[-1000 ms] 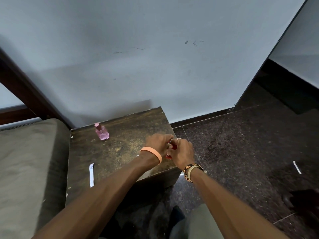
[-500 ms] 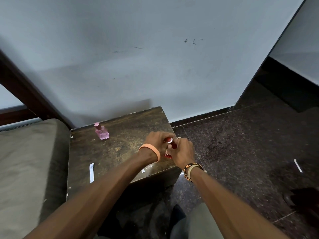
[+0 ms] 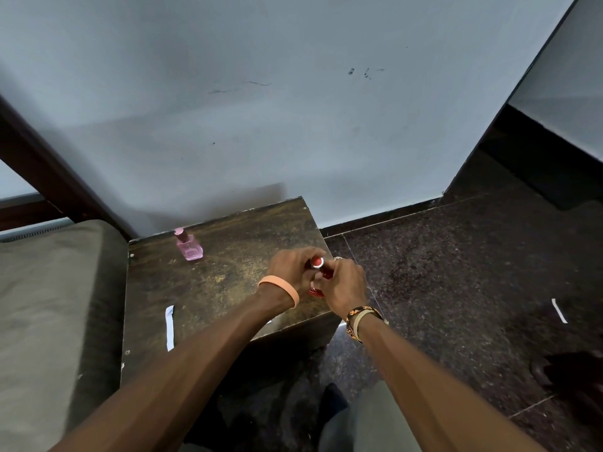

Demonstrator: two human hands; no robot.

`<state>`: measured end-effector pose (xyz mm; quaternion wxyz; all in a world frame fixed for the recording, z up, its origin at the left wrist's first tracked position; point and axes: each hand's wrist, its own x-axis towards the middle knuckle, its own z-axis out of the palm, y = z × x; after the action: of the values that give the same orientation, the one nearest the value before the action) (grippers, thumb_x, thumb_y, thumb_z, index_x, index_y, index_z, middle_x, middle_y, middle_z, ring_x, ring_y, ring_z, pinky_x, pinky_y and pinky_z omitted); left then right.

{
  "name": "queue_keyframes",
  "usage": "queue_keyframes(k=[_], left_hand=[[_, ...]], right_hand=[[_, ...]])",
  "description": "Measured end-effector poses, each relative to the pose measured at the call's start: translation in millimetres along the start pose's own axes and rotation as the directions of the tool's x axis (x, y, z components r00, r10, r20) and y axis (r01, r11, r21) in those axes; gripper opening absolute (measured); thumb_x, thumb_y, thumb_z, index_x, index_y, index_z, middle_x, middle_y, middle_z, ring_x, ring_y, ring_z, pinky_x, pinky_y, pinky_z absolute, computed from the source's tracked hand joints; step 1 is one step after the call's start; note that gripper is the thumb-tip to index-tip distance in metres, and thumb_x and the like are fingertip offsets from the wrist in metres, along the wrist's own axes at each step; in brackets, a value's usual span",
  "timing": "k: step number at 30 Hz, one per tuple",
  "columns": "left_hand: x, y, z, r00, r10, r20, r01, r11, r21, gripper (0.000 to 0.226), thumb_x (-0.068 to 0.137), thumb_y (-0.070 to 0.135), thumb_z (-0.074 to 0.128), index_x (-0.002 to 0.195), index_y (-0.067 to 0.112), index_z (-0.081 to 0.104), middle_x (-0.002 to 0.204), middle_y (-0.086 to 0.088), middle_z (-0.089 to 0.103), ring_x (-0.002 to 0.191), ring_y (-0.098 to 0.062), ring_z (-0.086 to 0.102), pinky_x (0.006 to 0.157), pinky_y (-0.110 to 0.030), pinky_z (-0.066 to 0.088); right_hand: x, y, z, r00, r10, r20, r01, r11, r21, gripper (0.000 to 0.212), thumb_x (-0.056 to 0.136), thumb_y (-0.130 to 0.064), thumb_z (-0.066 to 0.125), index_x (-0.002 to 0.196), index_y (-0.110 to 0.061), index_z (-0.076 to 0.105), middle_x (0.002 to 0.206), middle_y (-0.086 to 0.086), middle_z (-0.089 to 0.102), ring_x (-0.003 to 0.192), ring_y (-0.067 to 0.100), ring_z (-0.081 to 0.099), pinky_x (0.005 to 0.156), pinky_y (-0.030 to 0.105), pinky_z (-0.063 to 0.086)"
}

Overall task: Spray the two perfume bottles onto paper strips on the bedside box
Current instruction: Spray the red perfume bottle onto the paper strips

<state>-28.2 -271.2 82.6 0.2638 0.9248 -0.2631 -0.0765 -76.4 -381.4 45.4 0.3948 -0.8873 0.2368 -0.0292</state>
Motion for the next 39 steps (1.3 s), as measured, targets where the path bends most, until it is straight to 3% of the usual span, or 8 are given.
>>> queue_keyframes(k=[4,10,17,22,27,31,36,39], left_hand=[[4.1,0.8,-3.4,0.999,-0.032,0.014,0.032,0.999,0.008,0.033,0.079,0.028,0.075,0.11,0.021,0.069,0.103,0.001,0.073,0.097,-0.017,0.067,0.087,-0.032,0.054],[-0.4,0.6,-1.0,0.998,0.059,0.001,-0.059,0.998,0.018,0.052,0.081,0.018,0.073,0.13,0.023,0.057,0.124,-0.004,0.065,0.114,-0.022,0.061,0.097,-0.035,0.049],[2.3,-0.2,-2.4,1.0,0.001,-0.008,-0.001,1.0,-0.026,0.033,0.078,0.022,0.076,0.111,0.022,0.069,0.105,0.001,0.072,0.099,-0.016,0.066,0.089,-0.03,0.053],[0.4,1.7,-3.9,0.991,0.132,-0.02,-0.132,0.991,-0.017,0.04,0.078,0.007,0.073,0.115,0.022,0.068,0.112,-0.003,0.071,0.103,-0.022,0.066,0.085,-0.028,0.05],[4.0,1.0,-4.4,0.999,0.037,-0.016,-0.036,0.999,0.029,0.031,0.078,0.021,0.076,0.107,0.024,0.068,0.105,0.002,0.071,0.097,-0.017,0.065,0.083,-0.027,0.05],[1.2,1.4,-5.6,0.989,0.145,0.018,-0.146,0.988,0.045,0.046,0.08,0.01,0.071,0.122,0.026,0.062,0.123,-0.001,0.064,0.111,-0.02,0.06,0.092,-0.033,0.051],[3.0,1.0,-5.4,0.994,0.106,0.011,-0.107,0.993,0.051,0.022,0.08,0.018,0.072,0.101,0.023,0.068,0.104,0.0,0.067,0.095,-0.02,0.062,0.079,-0.027,0.048],[1.8,-0.1,-3.1,0.994,0.113,0.004,-0.113,0.992,0.049,0.036,0.079,0.017,0.073,0.114,0.024,0.064,0.115,-0.001,0.063,0.103,-0.02,0.06,0.084,-0.028,0.049]], right_hand=[[-1.0,0.0,-1.2,1.0,-0.004,0.019,0.003,1.0,0.03,0.022,0.077,-0.019,0.082,0.098,-0.025,0.077,0.088,-0.002,0.074,0.081,0.013,0.064,0.072,0.025,0.052],[0.1,0.1,-0.7,1.0,0.007,-0.003,-0.007,1.0,0.017,0.012,0.081,-0.017,0.079,0.091,-0.023,0.077,0.081,-0.006,0.071,0.077,0.012,0.065,0.071,0.026,0.055],[-0.3,1.3,-1.9,1.0,-0.009,0.002,0.009,1.0,0.028,0.019,0.074,-0.018,0.084,0.091,-0.025,0.077,0.071,-0.015,0.06,0.067,0.002,0.053,0.055,0.011,0.035],[1.5,2.8,1.5,0.999,0.03,-0.026,-0.03,0.999,0.011,0.012,0.079,-0.021,0.08,0.09,-0.02,0.077,0.084,-0.002,0.072,0.074,0.012,0.06,0.066,0.02,0.045],[0.6,1.3,0.3,1.0,0.008,0.004,-0.008,1.0,0.031,0.021,0.074,-0.02,0.085,0.093,-0.025,0.077,0.069,-0.018,0.058,0.07,0.005,0.057,0.058,0.012,0.038],[2.2,1.9,1.1,0.999,0.033,-0.023,-0.033,0.999,0.008,0.014,0.077,-0.021,0.082,0.09,-0.022,0.077,0.081,-0.006,0.071,0.072,0.009,0.058,0.062,0.017,0.042],[1.1,1.7,0.0,1.0,0.021,-0.005,-0.021,1.0,0.013,0.016,0.079,-0.017,0.08,0.094,-0.022,0.077,0.084,-0.003,0.072,0.078,0.013,0.063,0.071,0.021,0.047],[0.7,1.5,-0.5,1.0,0.012,0.0,-0.012,1.0,-0.003,0.021,0.08,-0.015,0.079,0.099,-0.023,0.076,0.091,0.0,0.074,0.084,0.014,0.066,0.072,0.021,0.05]])
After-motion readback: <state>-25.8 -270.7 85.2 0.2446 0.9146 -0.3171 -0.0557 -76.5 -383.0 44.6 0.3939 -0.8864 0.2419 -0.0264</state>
